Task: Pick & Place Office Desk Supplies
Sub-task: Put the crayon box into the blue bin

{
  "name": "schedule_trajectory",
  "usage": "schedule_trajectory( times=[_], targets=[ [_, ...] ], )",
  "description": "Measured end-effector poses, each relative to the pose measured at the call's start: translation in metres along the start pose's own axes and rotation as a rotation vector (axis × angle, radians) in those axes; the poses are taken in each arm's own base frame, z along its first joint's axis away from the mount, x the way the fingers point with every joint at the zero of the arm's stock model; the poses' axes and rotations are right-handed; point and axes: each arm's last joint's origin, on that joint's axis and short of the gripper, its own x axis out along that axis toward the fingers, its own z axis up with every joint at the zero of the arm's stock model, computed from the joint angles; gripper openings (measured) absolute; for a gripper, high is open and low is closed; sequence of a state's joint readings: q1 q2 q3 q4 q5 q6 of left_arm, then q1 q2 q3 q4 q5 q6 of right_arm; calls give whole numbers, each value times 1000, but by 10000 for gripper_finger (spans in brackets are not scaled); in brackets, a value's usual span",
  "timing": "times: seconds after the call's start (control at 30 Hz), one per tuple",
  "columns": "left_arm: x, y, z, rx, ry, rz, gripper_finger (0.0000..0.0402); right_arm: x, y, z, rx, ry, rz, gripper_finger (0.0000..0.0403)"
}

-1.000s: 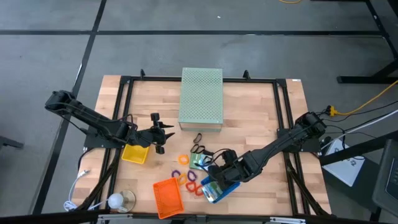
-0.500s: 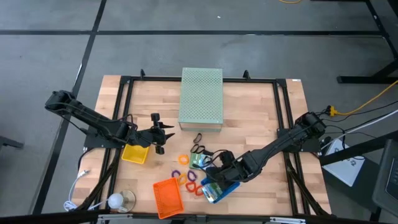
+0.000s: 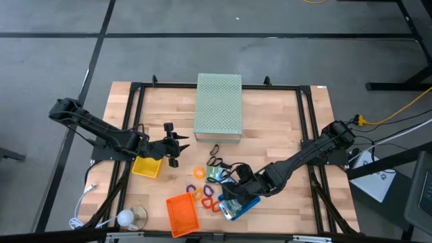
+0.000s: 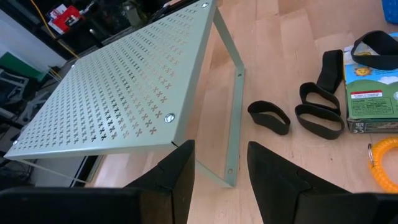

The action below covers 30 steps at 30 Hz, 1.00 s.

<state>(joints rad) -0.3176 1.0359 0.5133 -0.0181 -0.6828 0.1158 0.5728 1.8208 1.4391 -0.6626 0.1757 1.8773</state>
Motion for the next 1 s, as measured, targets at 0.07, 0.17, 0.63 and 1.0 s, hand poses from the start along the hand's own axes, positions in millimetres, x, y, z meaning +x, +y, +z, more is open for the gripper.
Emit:
schedule_trajectory(
  times=[0.07,0.17,0.63,1.0],
  targets=[
    [0,0,0,0,0,0,143,0,2,-1,-7,8,21,173],
    [0,0,0,1,0,0,143,0,6,-2,-37,17,59,163],
    [0,1,14,-48,-134,-70,143,4,20,38,-574,-214,73,122],
    [20,26,6,-94,-92,-157,143,10,13,124,-900,-58,-131,111]
  ],
)
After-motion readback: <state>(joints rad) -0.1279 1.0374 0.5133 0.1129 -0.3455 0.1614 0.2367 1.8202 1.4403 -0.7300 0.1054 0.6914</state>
